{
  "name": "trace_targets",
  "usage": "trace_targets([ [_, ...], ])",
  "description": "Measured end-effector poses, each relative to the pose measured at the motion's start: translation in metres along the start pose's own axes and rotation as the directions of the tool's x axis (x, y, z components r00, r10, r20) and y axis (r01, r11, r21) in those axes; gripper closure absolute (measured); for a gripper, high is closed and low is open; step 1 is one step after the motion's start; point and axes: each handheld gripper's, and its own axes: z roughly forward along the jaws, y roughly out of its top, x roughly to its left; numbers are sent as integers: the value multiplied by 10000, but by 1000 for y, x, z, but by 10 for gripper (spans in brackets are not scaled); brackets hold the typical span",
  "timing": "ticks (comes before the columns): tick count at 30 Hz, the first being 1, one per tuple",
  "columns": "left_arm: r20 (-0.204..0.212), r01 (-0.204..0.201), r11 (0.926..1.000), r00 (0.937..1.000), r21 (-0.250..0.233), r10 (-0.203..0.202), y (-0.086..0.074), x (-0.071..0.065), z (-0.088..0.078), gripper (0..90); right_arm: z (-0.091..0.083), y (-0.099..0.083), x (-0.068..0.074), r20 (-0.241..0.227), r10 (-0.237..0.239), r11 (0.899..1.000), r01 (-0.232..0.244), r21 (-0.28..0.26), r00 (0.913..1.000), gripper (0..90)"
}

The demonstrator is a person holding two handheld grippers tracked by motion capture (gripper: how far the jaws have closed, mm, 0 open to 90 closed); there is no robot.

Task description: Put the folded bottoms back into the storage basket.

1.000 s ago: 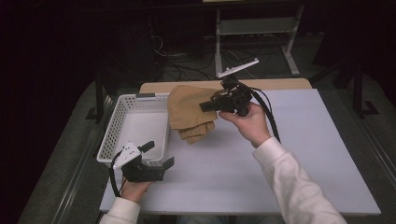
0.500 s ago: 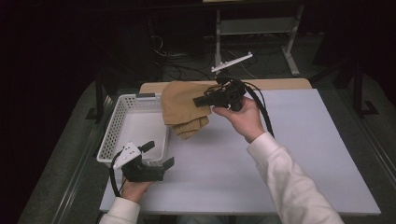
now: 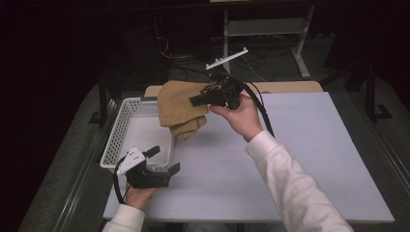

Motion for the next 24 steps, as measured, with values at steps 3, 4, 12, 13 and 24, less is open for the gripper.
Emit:
trace_targets([
  [3, 7, 8, 10000, 10000, -10, -8, 0, 0, 0, 2, 5, 4, 2, -41, -44, 10000, 44, 30, 10000, 820],
  [4, 13, 13, 10000, 10000, -14, -13, 0, 0, 0, 2, 7, 5, 3, -47, -53, 10000, 54, 40, 10000, 819],
  [12, 82, -11, 10000, 10000, 8, 11, 0, -1, 1, 2, 23, 12, 5, -92, -150, 9999, 150, 79, 9998, 819],
  [13, 90, -27, 10000, 10000, 16, 27, 0, -1, 1, 2, 25, 12, 5, -100, -109, 9999, 110, 121, 9999, 819],
  [24, 106, -7, 10000, 9999, -72, 8, 0, -1, 0, 2, 50, 20, 12, -250, -272, 9993, 279, 247, 9993, 819],
])
